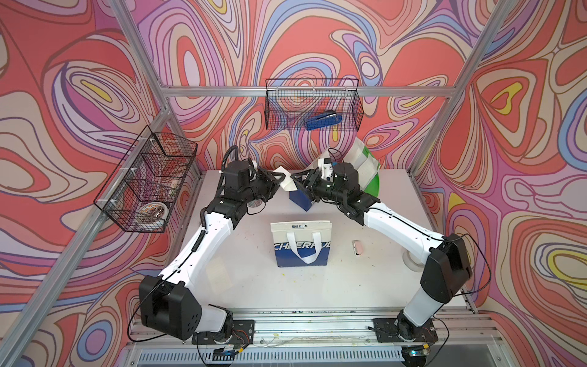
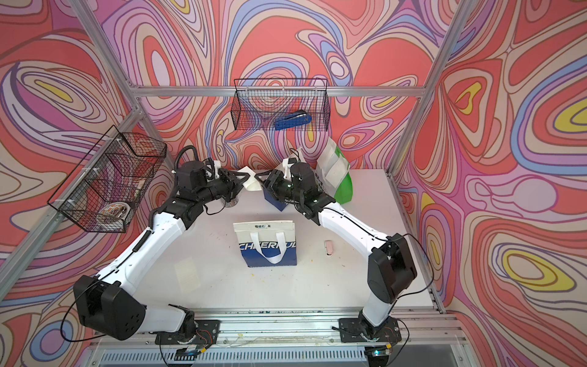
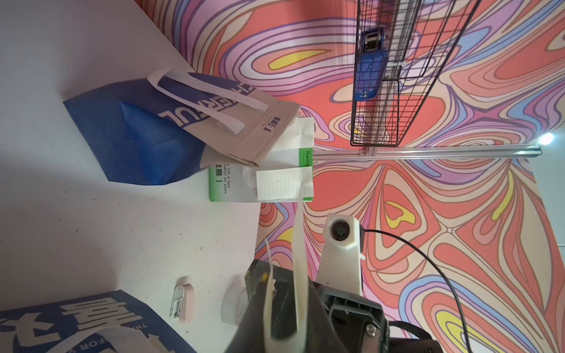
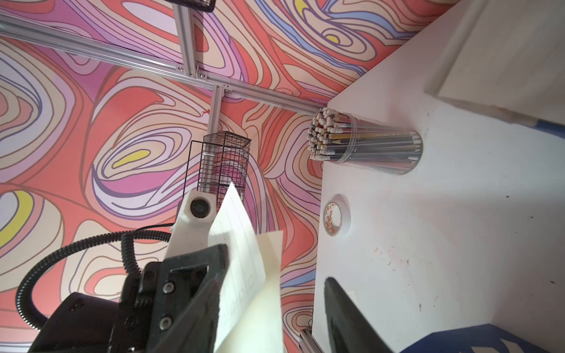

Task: Staple the receipts to the bags
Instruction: Pick up the receipt from the center of the board.

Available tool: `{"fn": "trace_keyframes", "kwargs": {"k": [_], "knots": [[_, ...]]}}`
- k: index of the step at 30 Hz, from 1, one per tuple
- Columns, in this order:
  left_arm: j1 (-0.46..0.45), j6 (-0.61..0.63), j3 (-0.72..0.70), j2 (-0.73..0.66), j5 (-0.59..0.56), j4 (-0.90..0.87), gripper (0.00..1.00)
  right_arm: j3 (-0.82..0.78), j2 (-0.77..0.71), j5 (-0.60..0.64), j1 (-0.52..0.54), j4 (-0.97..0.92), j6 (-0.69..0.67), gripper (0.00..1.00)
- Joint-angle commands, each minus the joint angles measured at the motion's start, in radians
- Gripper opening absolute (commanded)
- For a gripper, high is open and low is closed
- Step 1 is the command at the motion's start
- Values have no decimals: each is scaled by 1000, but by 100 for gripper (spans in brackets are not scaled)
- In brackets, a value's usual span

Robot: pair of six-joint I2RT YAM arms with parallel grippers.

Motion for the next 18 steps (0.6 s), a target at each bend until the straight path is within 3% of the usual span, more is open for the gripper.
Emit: {"fn": "trace_keyframes", "kwargs": {"k": [1,10,18], "knots": [[-14,-7,32,10,16,72,20,35,-10,29,2,64,18,56],[-20,2,13,-7,13,86,20,40,-9,40,3,77,-22,46],[-21,-4,-2,-9,9,98,20,53,-17,56,3,66,-81,46]]}}
